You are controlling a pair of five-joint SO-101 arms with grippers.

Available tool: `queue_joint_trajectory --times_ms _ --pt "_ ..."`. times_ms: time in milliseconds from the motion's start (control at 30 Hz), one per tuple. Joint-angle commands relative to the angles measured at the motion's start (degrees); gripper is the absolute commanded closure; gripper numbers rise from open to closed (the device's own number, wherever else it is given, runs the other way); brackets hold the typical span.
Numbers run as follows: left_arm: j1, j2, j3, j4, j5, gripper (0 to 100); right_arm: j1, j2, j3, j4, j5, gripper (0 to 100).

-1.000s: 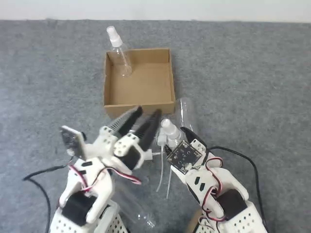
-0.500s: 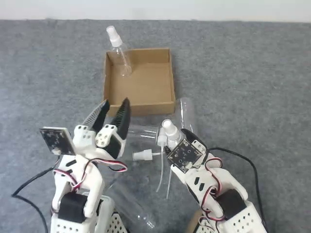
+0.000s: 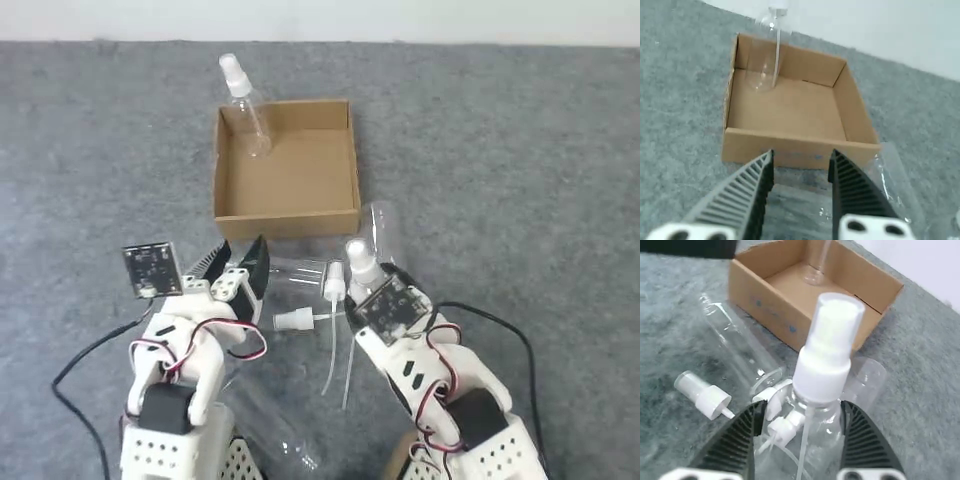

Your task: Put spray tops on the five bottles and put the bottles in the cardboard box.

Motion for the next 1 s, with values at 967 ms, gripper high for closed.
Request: queue_joint_trajectory --times_ms 967 --pt "-16.4 -0.1 3.8 -9.1 -0.5 99 0.7 -0.5 -6.7 -19.8 -9.5 92.6"
